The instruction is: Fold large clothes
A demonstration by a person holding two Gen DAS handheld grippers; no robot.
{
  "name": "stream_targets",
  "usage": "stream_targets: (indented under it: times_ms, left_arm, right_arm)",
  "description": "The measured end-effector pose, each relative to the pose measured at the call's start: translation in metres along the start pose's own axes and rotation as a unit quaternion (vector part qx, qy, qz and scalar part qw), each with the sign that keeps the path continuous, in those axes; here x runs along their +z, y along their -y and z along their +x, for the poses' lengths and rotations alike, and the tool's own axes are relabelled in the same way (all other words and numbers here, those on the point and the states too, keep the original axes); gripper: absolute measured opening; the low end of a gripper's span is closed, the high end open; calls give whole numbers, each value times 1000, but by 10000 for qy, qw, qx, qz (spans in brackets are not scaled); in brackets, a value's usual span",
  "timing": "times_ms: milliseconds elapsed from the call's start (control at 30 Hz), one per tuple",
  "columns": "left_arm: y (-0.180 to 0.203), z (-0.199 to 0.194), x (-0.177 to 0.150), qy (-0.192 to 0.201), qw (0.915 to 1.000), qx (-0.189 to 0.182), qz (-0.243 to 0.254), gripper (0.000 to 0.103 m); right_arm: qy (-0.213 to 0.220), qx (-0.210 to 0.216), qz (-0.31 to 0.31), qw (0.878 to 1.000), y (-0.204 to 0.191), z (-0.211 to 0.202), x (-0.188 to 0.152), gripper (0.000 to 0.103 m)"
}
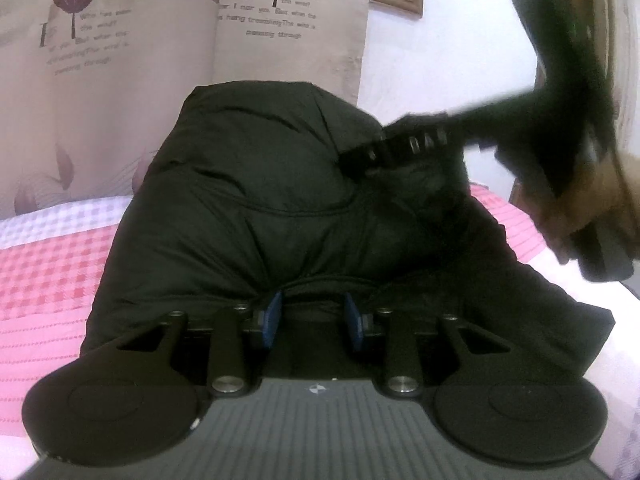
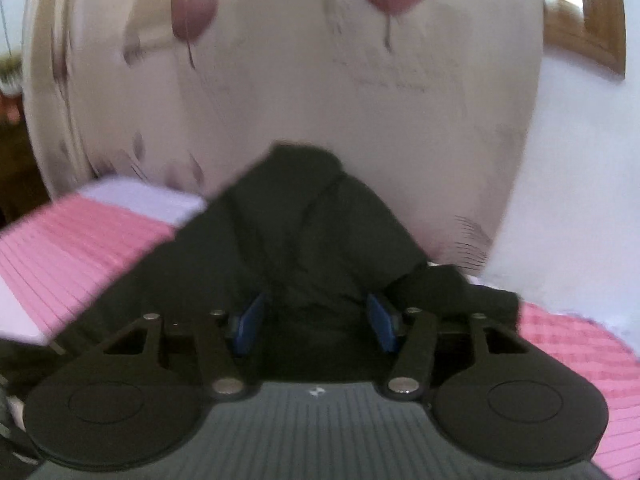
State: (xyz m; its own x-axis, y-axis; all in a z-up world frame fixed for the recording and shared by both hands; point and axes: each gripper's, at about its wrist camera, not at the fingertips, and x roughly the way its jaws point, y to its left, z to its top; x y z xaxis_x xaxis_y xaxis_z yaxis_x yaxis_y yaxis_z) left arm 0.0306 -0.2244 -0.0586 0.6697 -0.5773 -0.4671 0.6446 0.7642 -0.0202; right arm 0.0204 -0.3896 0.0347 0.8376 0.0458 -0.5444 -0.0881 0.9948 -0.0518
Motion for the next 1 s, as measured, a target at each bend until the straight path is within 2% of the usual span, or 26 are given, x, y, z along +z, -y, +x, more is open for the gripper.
stream_targets:
  times_ms: [200, 400, 533, 833, 1000]
  left_arm:
    - [-1, -1, -3, 14, 9999, -97, -23, 36]
    - [1, 1, -4, -3, 9999, -168, -23, 36]
    - [2, 3, -3, -13, 9998, -191, -67, 36]
    - [3, 5, -2, -2, 9996, -271, -68, 36]
    - [1, 5, -4, 54, 9995, -320, -12, 36]
  right_arm:
    - [-90, -1, 542, 9985, 31, 8, -30, 54]
    - [-107, 298, 1312, 9909, 57, 26, -60, 54]
    - [-45, 402, 1483, 9881, 63, 33, -71, 54]
    - [189, 403, 1454, 9884, 62, 35, -83, 54]
    - [130, 410, 1473, 9882, 61, 34, -80, 54]
